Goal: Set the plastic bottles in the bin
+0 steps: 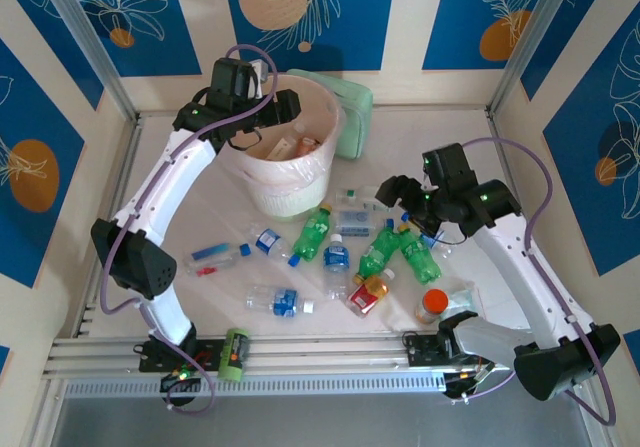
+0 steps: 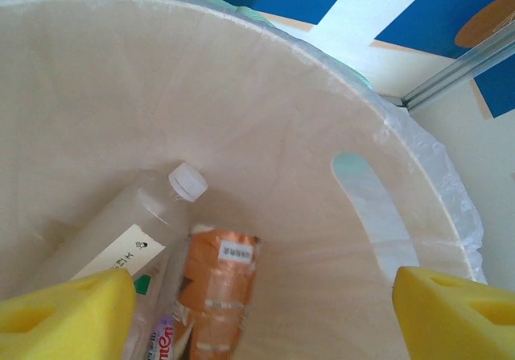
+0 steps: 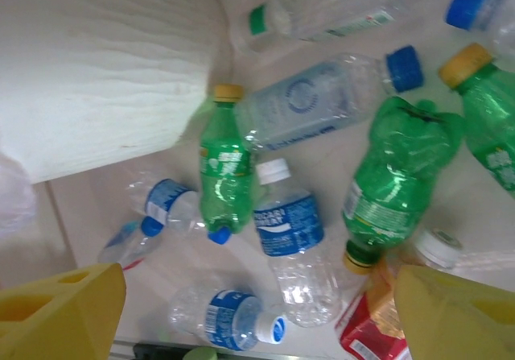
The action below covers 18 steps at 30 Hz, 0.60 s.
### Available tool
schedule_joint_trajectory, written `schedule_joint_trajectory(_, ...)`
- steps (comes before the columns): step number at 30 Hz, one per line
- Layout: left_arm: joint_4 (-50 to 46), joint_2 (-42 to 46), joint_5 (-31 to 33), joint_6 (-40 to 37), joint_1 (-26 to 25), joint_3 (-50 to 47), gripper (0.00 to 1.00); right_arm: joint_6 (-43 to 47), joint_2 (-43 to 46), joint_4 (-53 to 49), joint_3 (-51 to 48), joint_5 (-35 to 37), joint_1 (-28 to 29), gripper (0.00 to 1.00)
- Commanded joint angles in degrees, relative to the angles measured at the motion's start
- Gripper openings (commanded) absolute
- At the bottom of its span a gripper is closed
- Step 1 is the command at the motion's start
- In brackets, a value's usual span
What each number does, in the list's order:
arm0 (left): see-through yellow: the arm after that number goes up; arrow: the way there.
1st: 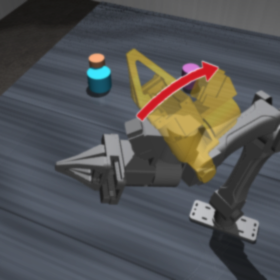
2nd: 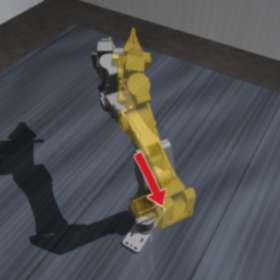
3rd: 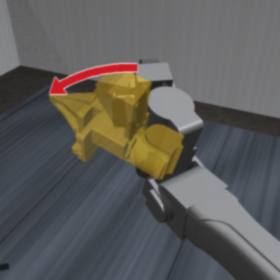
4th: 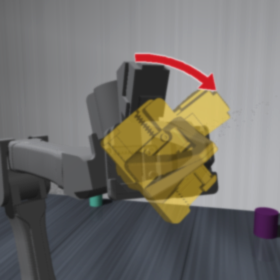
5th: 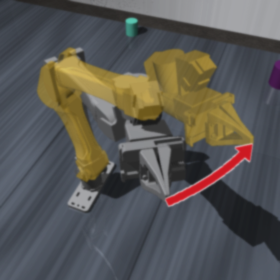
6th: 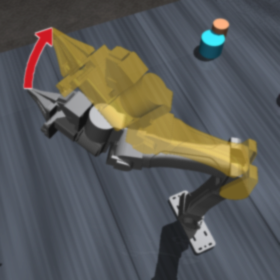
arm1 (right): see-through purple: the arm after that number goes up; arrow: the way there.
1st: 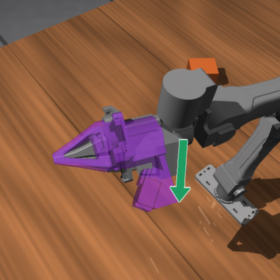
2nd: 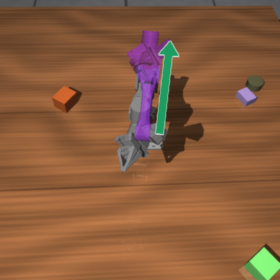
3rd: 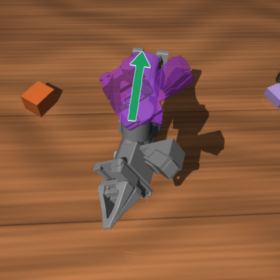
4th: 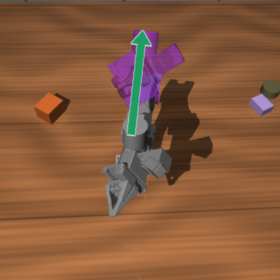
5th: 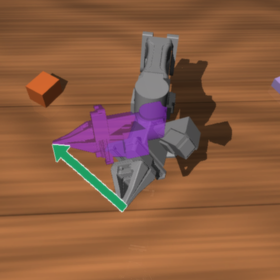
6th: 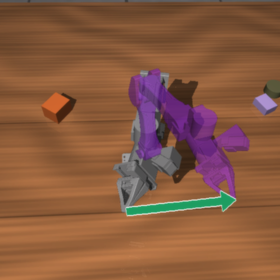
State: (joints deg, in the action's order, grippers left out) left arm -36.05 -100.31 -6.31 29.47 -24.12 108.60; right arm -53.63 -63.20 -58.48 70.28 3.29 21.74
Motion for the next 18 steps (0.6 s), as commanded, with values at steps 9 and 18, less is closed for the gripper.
schedule_joint_trajectory(9, 7.29, 13.87, -3.95, 2.41, 0.04, -7.14, 0.84, 3.12, -2.29, -8.89, -2.82, 6.91, -4.37, 0.88)
schedule_joint_trajectory(18, 13.79, 29.11, -10.78, 5.23, 0.04, -24.54, 0.84, 8.39, -6.98, -8.06, -1.96, 7.96, -11.08, 0.97)
